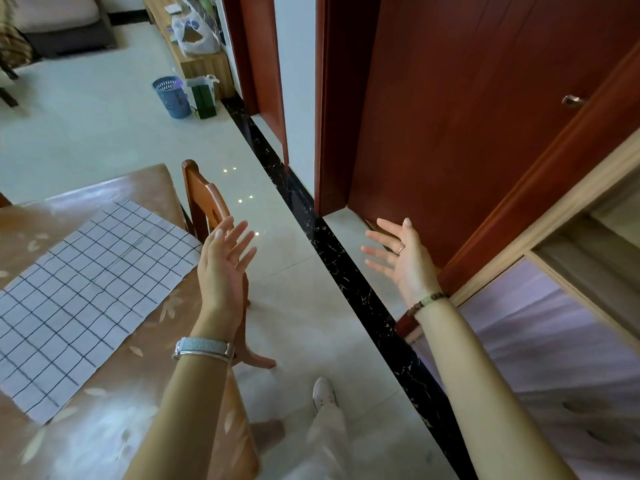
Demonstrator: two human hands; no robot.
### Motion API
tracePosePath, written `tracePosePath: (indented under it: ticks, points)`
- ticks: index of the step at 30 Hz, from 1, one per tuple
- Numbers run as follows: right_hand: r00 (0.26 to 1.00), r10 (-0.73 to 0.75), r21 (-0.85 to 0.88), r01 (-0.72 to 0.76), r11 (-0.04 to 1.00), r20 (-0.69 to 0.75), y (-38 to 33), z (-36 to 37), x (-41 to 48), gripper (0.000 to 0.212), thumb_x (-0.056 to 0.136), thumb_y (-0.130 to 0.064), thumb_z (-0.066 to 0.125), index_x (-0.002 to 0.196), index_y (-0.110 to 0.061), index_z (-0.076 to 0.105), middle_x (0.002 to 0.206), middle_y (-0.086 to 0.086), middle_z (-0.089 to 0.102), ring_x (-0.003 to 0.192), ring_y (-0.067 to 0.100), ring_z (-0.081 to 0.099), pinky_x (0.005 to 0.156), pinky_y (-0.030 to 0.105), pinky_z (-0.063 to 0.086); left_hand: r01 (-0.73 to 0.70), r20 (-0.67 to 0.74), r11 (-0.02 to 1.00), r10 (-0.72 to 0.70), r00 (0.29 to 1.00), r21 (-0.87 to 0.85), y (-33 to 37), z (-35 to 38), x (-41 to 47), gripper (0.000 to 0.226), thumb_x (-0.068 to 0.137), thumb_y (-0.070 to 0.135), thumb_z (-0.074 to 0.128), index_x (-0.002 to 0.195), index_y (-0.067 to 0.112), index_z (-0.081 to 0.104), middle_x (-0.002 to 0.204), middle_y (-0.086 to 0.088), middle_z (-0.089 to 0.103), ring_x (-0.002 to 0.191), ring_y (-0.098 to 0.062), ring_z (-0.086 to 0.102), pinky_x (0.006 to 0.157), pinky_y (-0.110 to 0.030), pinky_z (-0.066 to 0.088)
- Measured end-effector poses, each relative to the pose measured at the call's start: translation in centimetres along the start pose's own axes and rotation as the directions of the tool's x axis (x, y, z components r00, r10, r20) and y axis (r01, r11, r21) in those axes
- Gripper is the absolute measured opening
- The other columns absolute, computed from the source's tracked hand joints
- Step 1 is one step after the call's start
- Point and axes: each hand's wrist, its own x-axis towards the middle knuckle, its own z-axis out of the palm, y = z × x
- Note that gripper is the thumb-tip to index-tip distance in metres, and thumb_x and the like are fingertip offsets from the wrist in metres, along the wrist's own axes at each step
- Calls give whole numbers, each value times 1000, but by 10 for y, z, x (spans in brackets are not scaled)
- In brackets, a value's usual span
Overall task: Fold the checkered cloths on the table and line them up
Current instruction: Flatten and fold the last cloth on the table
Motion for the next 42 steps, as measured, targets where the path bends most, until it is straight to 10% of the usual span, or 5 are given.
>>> tracePosePath:
  ticks: [29, 42]
  points:
    - [904, 87, -145, -28, 989, 418, -81, 200, 221, 50, 101, -49, 27, 125, -19, 58, 121, 8, 66, 102, 26, 68, 94, 45, 51, -110, -400, 978, 31, 916, -176, 47, -27, 171, 34, 105, 25, 38, 133, 17, 55, 127, -2, 67, 118, -17, 63, 97, -34, 49]
    - [707, 155, -210, -10, 978, 690, -84, 292, 292, 49, 100, -50, 30, 124, -19, 58, 121, 8, 65, 104, 26, 67, 93, 44, 52, -231, -683, 973, 155, 713, -20, 47, -37, 196, 30, 105, 28, 39, 124, 17, 59, 125, -7, 67, 116, -23, 64, 99, -42, 49]
